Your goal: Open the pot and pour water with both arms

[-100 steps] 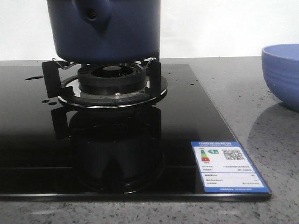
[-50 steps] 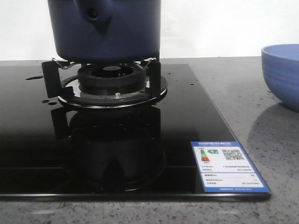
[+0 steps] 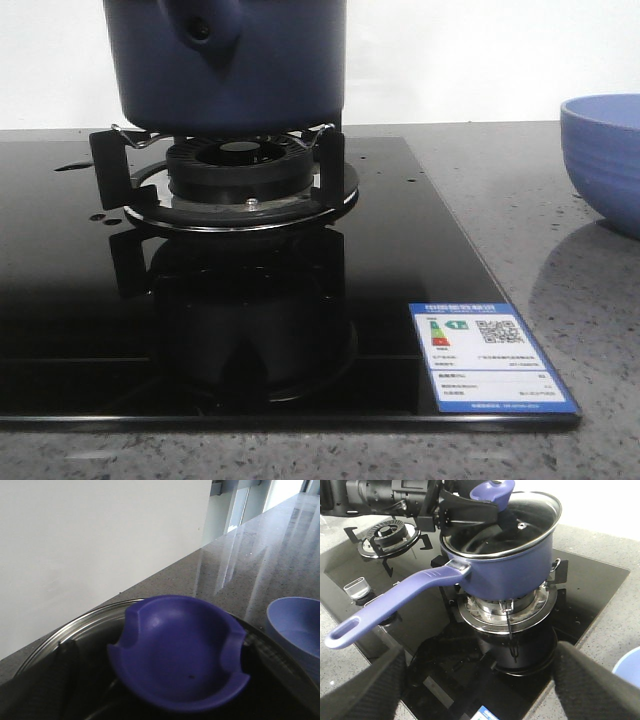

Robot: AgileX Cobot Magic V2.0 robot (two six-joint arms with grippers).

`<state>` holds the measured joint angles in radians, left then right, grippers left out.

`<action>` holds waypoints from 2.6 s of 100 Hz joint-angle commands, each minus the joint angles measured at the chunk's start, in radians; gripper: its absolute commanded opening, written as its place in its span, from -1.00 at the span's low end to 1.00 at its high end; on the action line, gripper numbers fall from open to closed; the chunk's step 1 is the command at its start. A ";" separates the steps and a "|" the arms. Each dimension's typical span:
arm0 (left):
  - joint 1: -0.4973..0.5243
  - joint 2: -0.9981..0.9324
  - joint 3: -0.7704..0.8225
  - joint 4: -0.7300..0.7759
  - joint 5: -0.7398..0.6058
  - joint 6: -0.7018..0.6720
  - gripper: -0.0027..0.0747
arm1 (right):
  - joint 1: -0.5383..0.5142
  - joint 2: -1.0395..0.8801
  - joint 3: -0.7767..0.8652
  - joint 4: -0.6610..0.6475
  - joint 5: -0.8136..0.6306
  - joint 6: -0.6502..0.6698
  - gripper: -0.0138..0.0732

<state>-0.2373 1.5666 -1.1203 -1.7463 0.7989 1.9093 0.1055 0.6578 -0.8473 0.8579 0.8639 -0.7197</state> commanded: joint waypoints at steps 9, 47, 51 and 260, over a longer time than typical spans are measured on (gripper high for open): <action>-0.031 -0.030 -0.028 -0.047 0.052 0.002 0.35 | 0.001 -0.001 -0.030 0.035 -0.043 -0.013 0.57; -0.031 -0.030 -0.029 -0.113 0.060 0.002 -0.27 | 0.001 -0.001 -0.030 0.042 -0.043 -0.013 0.57; -0.031 -0.030 -0.029 -0.113 0.067 0.002 -0.33 | 0.001 -0.001 -0.030 0.042 -0.043 -0.013 0.57; 0.113 -0.776 0.401 0.090 -0.441 -0.293 -0.19 | -0.292 0.375 -0.225 -0.675 0.144 0.758 0.44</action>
<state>-0.0984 0.8026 -0.6870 -1.5981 0.3762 1.6162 -0.1589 0.9954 -1.0388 0.1840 1.0490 0.0346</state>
